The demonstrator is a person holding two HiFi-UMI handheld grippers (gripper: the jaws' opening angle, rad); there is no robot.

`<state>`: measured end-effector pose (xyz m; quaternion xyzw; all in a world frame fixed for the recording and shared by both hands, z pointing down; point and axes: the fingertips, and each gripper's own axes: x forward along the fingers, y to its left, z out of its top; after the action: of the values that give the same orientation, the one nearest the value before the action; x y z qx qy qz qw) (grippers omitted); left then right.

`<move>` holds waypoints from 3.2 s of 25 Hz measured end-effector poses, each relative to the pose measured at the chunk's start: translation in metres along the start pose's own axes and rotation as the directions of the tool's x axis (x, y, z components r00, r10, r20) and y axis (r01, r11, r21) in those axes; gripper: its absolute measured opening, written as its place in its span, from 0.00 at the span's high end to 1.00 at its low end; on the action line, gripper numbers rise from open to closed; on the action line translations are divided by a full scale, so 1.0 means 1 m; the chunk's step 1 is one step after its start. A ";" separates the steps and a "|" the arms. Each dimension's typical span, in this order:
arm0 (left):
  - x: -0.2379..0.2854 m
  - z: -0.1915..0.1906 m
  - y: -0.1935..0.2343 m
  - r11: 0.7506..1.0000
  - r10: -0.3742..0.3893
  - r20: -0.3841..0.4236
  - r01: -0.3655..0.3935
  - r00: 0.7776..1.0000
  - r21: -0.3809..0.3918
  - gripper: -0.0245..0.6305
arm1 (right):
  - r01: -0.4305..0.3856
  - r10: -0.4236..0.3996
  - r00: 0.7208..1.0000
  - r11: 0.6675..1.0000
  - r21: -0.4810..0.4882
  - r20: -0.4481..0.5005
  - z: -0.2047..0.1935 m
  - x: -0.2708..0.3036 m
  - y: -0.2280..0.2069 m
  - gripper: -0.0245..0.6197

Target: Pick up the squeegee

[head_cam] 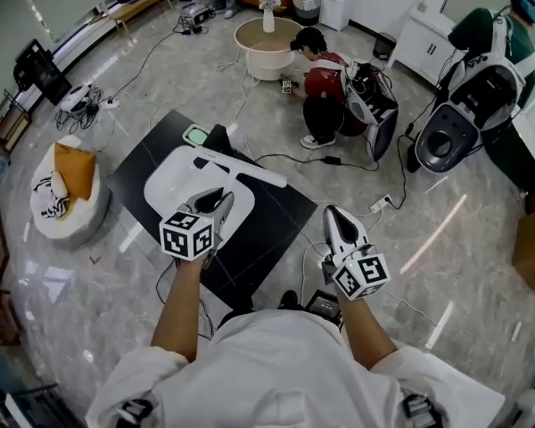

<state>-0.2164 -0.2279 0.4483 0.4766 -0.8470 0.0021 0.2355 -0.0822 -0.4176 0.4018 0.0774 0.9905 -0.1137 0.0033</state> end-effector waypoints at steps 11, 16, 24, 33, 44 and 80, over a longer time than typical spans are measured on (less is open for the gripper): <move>-0.073 0.093 0.012 0.999 0.017 0.346 -0.026 0.938 0.021 0.83 | -0.059 0.074 0.989 0.992 -0.111 0.131 0.073 0.017 0.027 0.94; -0.105 0.111 0.017 0.997 0.050 0.436 -0.068 0.898 0.025 0.83 | -0.072 0.091 0.983 0.990 -0.121 0.158 0.091 0.022 0.039 0.94; -0.135 0.119 0.023 0.993 0.092 0.541 -0.120 0.836 0.018 0.83 | -0.032 0.059 0.984 0.986 -0.163 0.169 0.109 0.025 0.037 0.94; -0.141 0.106 0.018 0.996 0.081 0.565 -0.093 0.821 -0.008 0.83 | -0.038 0.065 0.984 0.986 -0.161 0.165 0.110 0.021 0.040 0.94; -0.140 0.104 0.017 0.997 0.078 0.577 -0.077 0.813 -0.026 0.83 | -0.026 0.051 0.986 0.988 -0.153 0.159 0.108 0.019 0.034 0.94; -0.137 0.079 -0.003 0.999 0.038 0.560 -0.028 0.828 -0.026 0.83 | -0.065 0.075 0.994 0.990 -0.124 0.081 0.078 0.007 0.042 0.94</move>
<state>-0.1852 -0.1369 0.3223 0.4397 -0.8869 -0.1407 -0.0190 -0.0832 -0.3937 0.3167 0.1069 0.9912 -0.0567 0.0543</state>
